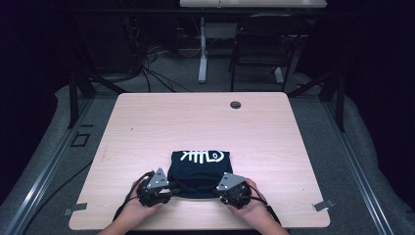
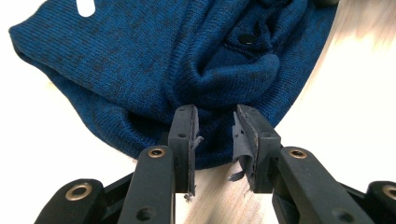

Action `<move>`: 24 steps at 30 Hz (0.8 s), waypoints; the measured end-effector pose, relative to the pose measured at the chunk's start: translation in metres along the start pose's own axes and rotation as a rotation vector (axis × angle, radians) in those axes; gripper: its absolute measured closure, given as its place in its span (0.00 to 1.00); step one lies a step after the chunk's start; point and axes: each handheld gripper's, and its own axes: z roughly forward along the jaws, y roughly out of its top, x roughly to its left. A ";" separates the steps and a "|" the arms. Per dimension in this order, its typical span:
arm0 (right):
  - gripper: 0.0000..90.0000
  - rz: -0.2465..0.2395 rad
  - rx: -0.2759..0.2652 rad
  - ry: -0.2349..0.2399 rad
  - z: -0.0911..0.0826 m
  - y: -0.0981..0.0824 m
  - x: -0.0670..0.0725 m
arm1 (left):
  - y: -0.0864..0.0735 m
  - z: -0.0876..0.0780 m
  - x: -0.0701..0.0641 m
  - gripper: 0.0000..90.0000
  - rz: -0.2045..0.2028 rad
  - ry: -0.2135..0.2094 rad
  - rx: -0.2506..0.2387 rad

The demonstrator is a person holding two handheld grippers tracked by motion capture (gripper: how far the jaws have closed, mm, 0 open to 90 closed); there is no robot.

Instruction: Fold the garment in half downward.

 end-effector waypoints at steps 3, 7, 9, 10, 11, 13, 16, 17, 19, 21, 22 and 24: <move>0.75 0.023 -0.026 0.022 -0.004 -0.003 0.000 | -0.001 -0.005 0.001 0.75 -0.022 -0.004 -0.021; 0.73 0.063 -0.049 0.061 -0.016 -0.005 0.001 | -0.001 -0.017 0.004 0.73 -0.044 -0.001 -0.054; 0.72 0.075 -0.062 0.067 -0.022 -0.006 0.001 | -0.003 -0.025 0.006 0.72 -0.055 0.014 -0.077; 0.72 0.078 -0.064 0.074 -0.026 -0.006 0.000 | -0.003 -0.028 0.008 0.71 -0.064 0.018 -0.083; 0.72 0.081 -0.064 0.073 -0.029 -0.006 0.000 | -0.004 -0.032 0.010 0.71 -0.075 0.031 -0.093; 0.72 0.096 -0.073 0.061 -0.036 -0.009 -0.004 | -0.005 -0.040 0.016 0.68 -0.104 0.061 -0.113; 0.70 0.139 -0.100 0.029 -0.046 -0.013 -0.012 | -0.009 -0.053 0.028 0.65 -0.153 0.115 -0.144; 0.70 0.153 -0.107 0.020 -0.049 -0.014 -0.016 | -0.010 -0.055 0.031 0.64 -0.158 0.130 -0.145; 0.69 0.184 -0.118 -0.007 -0.054 -0.017 -0.023 | -0.016 -0.062 0.038 0.62 -0.194 0.166 -0.145; 0.67 0.207 -0.124 -0.029 -0.058 -0.021 -0.029 | -0.022 -0.067 0.043 0.60 -0.230 0.185 -0.145; 0.67 0.219 -0.126 -0.040 -0.060 -0.023 -0.032 | -0.024 -0.068 0.044 0.60 -0.237 0.191 -0.141; 0.65 0.248 -0.128 -0.067 -0.062 -0.027 -0.037 | -0.031 -0.071 0.049 0.59 -0.264 0.206 -0.134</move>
